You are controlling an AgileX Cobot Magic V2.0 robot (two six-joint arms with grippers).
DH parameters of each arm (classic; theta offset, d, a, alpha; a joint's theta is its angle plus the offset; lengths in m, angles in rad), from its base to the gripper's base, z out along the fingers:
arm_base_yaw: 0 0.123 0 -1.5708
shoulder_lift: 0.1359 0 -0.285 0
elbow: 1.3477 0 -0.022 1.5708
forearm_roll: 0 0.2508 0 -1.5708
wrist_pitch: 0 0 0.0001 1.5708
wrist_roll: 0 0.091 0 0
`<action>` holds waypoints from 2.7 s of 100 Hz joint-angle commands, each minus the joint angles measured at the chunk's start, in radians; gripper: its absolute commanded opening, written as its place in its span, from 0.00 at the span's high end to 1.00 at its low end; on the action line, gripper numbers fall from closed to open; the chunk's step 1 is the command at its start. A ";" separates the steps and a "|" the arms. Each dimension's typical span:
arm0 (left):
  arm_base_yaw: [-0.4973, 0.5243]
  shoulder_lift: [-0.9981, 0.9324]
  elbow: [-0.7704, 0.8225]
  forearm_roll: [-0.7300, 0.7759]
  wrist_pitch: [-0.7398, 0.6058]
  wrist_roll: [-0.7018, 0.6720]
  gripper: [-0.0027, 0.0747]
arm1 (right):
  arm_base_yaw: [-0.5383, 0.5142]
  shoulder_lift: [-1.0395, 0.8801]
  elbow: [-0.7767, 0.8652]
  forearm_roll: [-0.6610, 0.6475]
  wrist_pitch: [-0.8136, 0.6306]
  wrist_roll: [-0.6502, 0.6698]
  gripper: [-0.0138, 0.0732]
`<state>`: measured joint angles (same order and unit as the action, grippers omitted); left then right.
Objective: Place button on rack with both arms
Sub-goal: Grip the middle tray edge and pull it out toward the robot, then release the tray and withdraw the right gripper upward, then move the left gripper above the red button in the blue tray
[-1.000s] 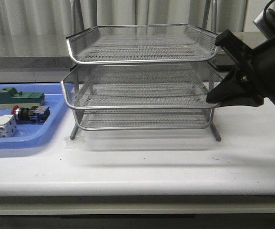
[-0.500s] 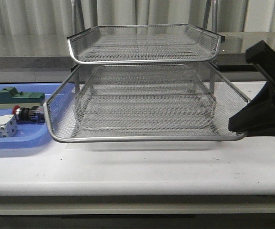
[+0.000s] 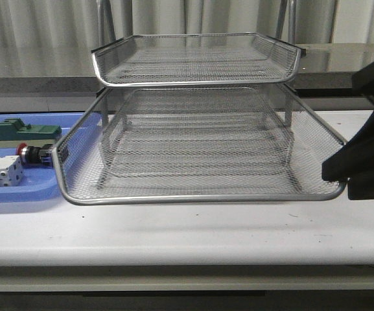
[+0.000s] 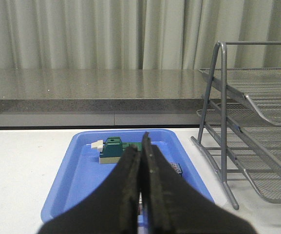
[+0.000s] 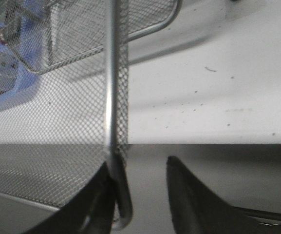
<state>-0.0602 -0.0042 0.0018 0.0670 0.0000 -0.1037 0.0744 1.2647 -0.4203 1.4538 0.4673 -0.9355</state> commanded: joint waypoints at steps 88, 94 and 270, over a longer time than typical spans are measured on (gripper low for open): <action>0.003 -0.032 0.044 -0.003 -0.082 -0.010 0.99 | -0.011 -0.385 -0.120 -0.467 -0.055 0.182 0.33; 0.003 -0.032 0.044 -0.003 -0.082 -0.010 0.99 | -0.011 -0.396 -0.153 -0.539 -0.022 0.234 0.33; 0.003 -0.032 0.044 -0.003 -0.082 -0.010 0.99 | -0.011 -0.782 -0.347 -1.489 0.572 0.981 0.92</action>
<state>-0.0602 -0.0042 0.0018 0.0670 0.0000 -0.1037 0.0689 0.4763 -0.7317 -0.0244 1.0869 0.0460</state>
